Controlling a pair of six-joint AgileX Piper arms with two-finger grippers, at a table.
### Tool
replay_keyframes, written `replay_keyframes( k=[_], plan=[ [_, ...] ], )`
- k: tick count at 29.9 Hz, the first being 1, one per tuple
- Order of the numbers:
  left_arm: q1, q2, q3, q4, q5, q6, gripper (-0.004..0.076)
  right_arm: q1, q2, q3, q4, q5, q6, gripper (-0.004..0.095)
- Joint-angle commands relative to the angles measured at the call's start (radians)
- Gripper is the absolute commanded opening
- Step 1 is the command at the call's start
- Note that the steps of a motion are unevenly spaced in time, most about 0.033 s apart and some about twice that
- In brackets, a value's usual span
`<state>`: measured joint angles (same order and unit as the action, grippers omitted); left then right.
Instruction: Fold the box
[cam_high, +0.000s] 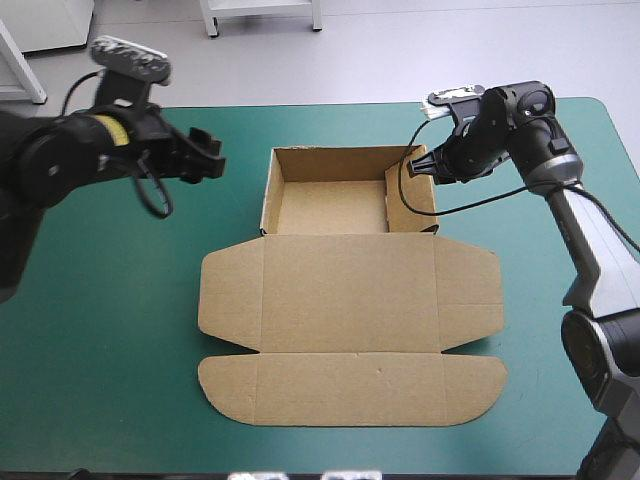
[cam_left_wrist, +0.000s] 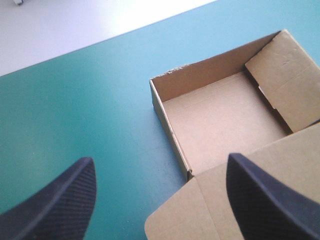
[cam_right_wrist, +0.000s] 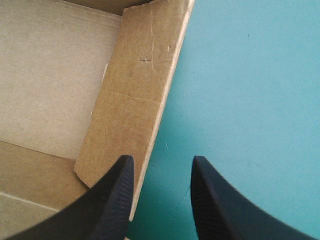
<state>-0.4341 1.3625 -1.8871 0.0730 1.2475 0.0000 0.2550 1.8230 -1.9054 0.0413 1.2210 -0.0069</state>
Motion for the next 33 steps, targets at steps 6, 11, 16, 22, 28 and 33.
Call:
replay_keyframes(
  k=[6, 11, 16, 22, 28, 33],
  plan=[
    [-0.005, -0.396, 0.277, 0.046, 0.046, -0.007, 0.0494, 0.003, -0.059, -0.031, 0.015, -0.043, -0.040, 0.0447],
    [-0.005, -0.624, 0.492, 0.109, 0.031, -0.014, 0.0490, 0.003, -0.057, -0.031, 0.023, -0.074, -0.007, 0.0613],
    [-0.005, -0.779, 0.665, 0.109, 0.019, -0.059, 0.0490, 0.003, -0.042, -0.031, 0.024, -0.130, 0.007, 0.0657],
    [-0.005, -0.885, 0.811, 0.089, 0.010, -0.092, 0.0490, 0.003, 0.036, -0.031, 0.024, -0.119, 0.020, 0.0656],
    [-0.005, -0.896, 0.849, 0.087, -0.038, -0.092, 0.0490, 0.004, 0.119, -0.031, 0.024, -0.154, 0.038, 0.0638],
    [-0.005, -0.896, 0.849, 0.086, -0.097, -0.092, 0.0490, 0.004, 0.169, -0.031, 0.027, -0.148, 0.035, 0.0474]
  ],
)
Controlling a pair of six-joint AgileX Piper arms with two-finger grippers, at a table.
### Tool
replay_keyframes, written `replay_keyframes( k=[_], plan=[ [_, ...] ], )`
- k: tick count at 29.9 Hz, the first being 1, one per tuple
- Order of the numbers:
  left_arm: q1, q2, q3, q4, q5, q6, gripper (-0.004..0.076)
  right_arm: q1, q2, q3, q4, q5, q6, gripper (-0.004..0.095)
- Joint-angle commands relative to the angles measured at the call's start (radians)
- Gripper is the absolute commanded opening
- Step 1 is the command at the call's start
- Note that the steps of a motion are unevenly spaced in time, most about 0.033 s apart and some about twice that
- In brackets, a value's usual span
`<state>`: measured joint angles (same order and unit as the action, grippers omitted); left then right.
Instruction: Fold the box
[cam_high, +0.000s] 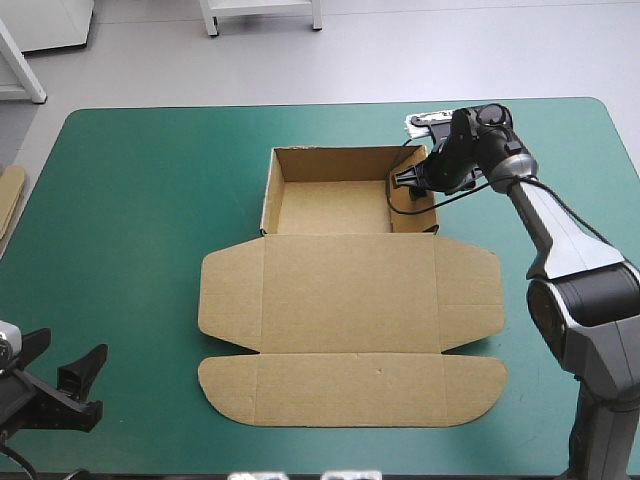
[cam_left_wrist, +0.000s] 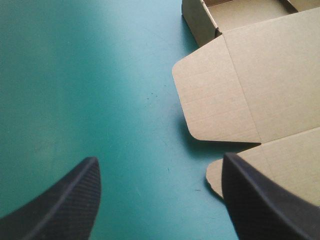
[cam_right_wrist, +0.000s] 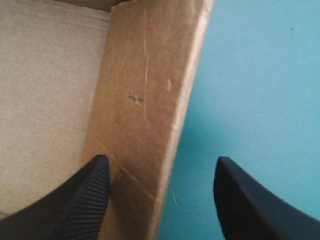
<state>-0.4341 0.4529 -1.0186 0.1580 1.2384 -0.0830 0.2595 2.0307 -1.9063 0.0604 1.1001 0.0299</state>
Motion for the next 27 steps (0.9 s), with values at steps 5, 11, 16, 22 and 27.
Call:
replay_keyframes(
  k=[5, 11, 16, 22, 27],
  plan=[
    [-0.005, 0.016, -0.019, 0.010, -0.110, -0.007, 0.0490, 0.000, -0.018, -0.030, 0.008, -0.062, -0.020, 0.0122],
    [-0.005, 0.065, -0.019, 0.017, -0.158, -0.007, 0.0490, -0.010, -0.018, -0.030, -0.039, -0.113, -0.018, -0.0013],
    [-0.005, 0.160, -0.019, 0.015, -0.175, -0.007, 0.0489, -0.043, -0.018, -0.030, -0.121, -0.055, -0.019, -0.0013],
    [-0.005, 0.203, -0.019, 0.013, -0.187, -0.007, 0.0489, -0.138, -0.044, -0.030, -0.186, -0.025, -0.052, -0.0013],
    [-0.005, 0.205, -0.019, 0.006, -0.170, -0.021, 0.0481, -0.285, -0.051, -0.030, -0.186, -0.033, -0.109, -0.0013]
  ],
)
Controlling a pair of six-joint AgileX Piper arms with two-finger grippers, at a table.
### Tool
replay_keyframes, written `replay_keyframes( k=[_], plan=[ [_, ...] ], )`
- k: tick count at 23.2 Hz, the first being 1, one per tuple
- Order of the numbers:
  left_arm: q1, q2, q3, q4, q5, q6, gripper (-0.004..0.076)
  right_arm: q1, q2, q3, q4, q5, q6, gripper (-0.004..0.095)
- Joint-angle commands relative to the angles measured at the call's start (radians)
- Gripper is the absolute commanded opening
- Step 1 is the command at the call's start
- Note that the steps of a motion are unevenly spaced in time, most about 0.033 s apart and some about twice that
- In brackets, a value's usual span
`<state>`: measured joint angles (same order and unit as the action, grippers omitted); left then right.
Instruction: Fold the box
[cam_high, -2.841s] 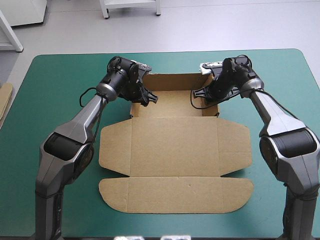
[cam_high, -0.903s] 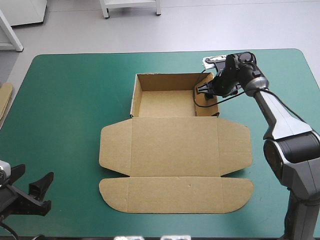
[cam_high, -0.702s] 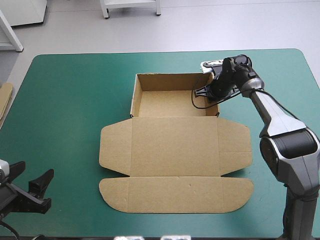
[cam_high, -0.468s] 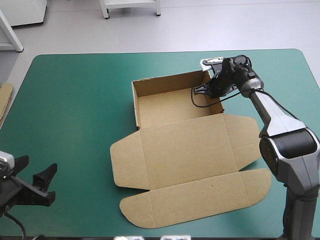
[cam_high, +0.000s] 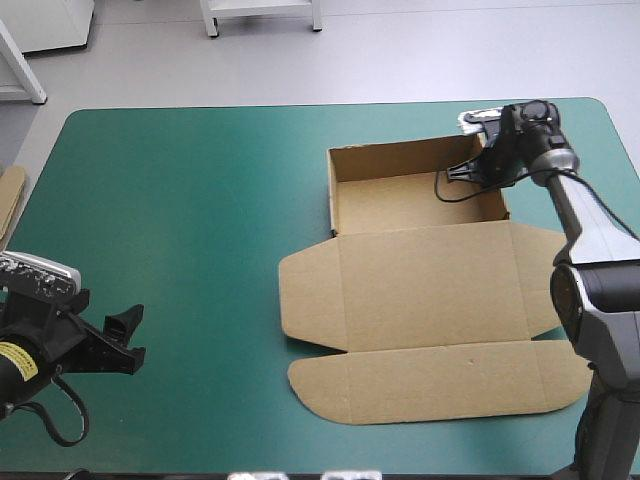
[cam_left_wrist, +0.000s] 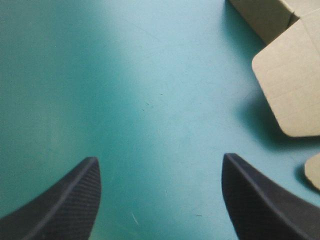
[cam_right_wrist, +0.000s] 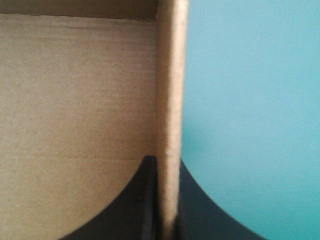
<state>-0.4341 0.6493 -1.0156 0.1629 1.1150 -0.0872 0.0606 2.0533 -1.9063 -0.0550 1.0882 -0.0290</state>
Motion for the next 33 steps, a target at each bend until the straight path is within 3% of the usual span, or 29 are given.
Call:
replay_keyframes(
  k=[1, 5, 11, 17, 27, 33],
  plan=[
    [-0.005, 0.009, -0.022, 0.001, -0.037, -0.017, 0.0480, -0.120, -0.074, -0.030, -0.067, -0.021, -0.071, -0.0013],
    [-0.005, 0.009, -0.022, 0.001, -0.019, -0.021, 0.0480, -0.294, -0.074, -0.030, -0.003, -0.073, -0.164, -0.0013],
    [-0.005, 0.009, -0.027, 0.001, 0.000, -0.025, 0.0480, -0.460, -0.027, -0.028, 0.075, -0.106, -0.218, -0.0013],
    [-0.005, 0.009, -0.027, 0.001, 0.018, -0.036, 0.0480, -0.498, 0.039, -0.028, 0.087, -0.115, -0.216, -0.0006],
    [-0.005, 0.009, -0.027, 0.001, -0.013, -0.036, 0.0480, -0.499, -0.023, -0.076, 0.111, -0.050, -0.191, 0.0507],
    [-0.005, 0.009, -0.028, 0.005, -0.017, -0.036, 0.0480, -0.499, -0.123, -0.146, 0.121, 0.003, -0.175, 0.0546]
  ],
)
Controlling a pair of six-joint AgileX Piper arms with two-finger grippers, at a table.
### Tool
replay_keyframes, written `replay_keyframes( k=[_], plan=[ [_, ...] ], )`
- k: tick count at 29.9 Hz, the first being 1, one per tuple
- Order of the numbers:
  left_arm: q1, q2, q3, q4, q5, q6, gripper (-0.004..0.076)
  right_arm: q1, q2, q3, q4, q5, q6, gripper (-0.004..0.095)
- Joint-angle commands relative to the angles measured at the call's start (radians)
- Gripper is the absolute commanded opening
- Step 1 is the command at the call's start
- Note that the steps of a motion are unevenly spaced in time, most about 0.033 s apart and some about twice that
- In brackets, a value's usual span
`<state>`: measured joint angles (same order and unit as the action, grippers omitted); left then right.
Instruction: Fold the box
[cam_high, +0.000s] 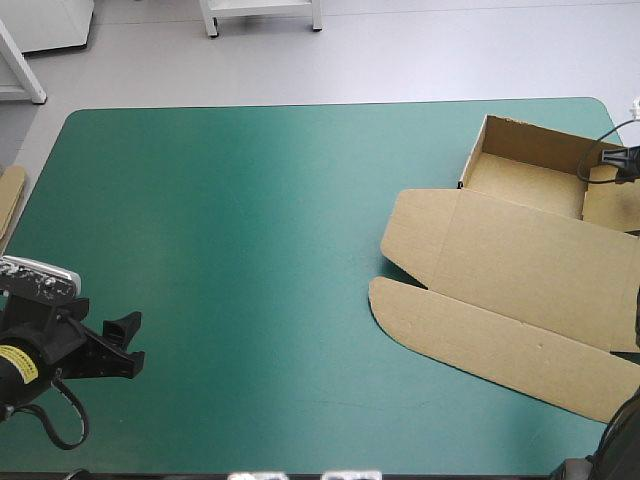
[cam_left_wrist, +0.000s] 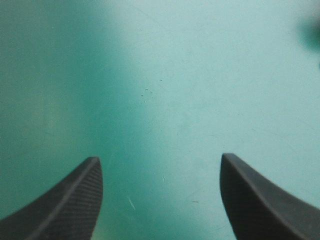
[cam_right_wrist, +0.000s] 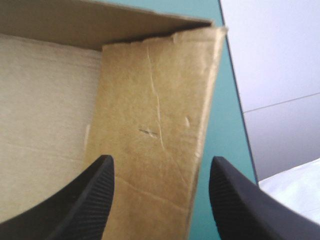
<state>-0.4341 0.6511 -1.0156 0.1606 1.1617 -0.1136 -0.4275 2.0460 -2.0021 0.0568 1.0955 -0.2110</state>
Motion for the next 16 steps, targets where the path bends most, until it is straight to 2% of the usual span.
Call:
replay_keyframes(
  k=[1, 3, 6, 12, 16],
  plan=[
    [-0.005, 0.007, -0.028, 0.007, -0.064, -0.009, 0.0480, -0.009, -0.131, -0.051, 0.021, 0.008, 0.009, 0.0546],
    [-0.005, 0.007, -0.028, 0.007, -0.066, -0.009, 0.0480, -0.005, -0.165, -0.051, 0.094, 0.052, 0.009, 0.0546],
    [-0.005, 0.007, -0.028, 0.018, -0.072, -0.009, 0.0480, 0.033, -0.212, -0.051, 0.132, 0.107, 0.004, 0.0533],
    [-0.005, 0.007, -0.028, 0.063, -0.095, -0.035, 0.0480, 0.211, -0.312, -0.041, 0.125, 0.146, 0.014, 0.0473],
    [-0.005, 0.009, -0.028, 0.091, -0.101, -0.052, 0.0480, 0.340, -0.394, -0.018, 0.070, 0.149, 0.049, 0.0440]
  ],
)
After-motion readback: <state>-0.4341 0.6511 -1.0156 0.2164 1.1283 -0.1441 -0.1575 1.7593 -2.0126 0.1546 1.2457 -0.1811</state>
